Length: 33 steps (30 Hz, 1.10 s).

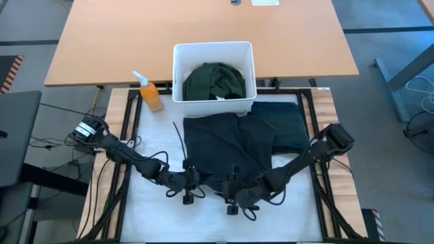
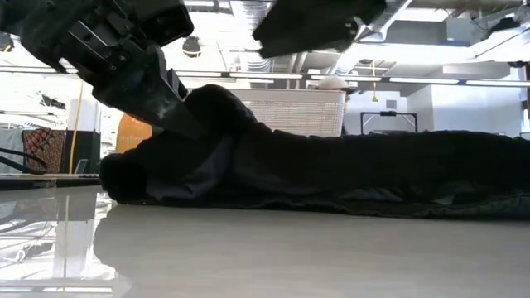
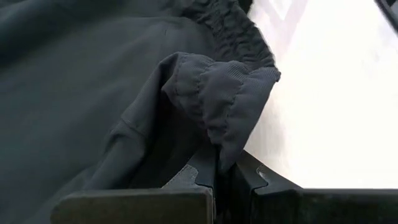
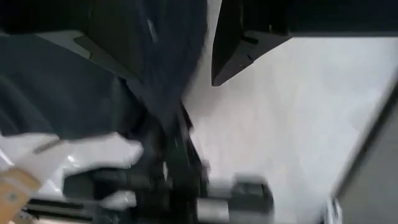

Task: Fold laundry
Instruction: Fold the black shorts from the white laundry organizer

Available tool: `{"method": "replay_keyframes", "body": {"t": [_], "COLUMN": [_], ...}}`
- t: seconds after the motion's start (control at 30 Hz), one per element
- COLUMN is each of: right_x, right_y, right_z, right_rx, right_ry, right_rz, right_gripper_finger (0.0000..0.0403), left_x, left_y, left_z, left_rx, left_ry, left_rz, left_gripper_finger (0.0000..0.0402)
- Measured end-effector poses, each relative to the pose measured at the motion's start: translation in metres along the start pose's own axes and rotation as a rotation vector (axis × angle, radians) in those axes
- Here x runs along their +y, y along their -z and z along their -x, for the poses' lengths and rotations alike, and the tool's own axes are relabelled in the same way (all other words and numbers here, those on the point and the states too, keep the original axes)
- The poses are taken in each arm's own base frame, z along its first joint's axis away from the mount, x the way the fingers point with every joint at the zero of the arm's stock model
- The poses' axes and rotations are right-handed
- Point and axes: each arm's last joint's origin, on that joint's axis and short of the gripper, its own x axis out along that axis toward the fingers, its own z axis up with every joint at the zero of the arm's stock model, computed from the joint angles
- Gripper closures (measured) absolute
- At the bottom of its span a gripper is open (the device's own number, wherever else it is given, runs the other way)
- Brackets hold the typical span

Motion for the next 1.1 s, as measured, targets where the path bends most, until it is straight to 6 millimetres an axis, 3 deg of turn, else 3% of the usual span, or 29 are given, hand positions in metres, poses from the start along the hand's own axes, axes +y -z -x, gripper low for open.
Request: {"method": "replay_keyframes", "body": {"t": [0.2,0.37,0.53,0.83,1.0,1.1], "right_x": [-0.004,-0.024,-0.037,-0.019,-0.008,-0.017], "right_y": [0.004,0.038,0.056,0.082,0.082,0.074], "right_z": [0.004,-0.003,0.001,0.014,0.021,0.015], "right_rx": [0.044,0.151,0.067,-0.075,-0.081,-0.084], "right_ry": [0.051,0.104,0.058,-0.093,-0.130,-0.115], "right_rz": [0.042,0.040,-0.101,-0.225,-0.183,-0.167], "right_gripper_finger": [0.0191,0.0194,0.0206,0.0222,0.0227,0.0230], "left_x": [-0.013,-0.029,-0.047,-0.060,-0.062,-0.063], "left_y": [0.005,0.014,0.026,0.034,0.035,0.036], "left_z": [0.006,0.014,0.024,0.034,0.034,0.034], "left_rx": [-0.014,0.045,0.121,0.125,0.139,0.170], "left_ry": [-0.006,0.082,0.187,0.207,0.226,0.270], "left_rz": [0.007,0.027,0.047,0.034,0.038,0.048], "left_gripper_finger": [0.0401,0.0401,0.0401,0.0401,0.0401,0.0401]}}
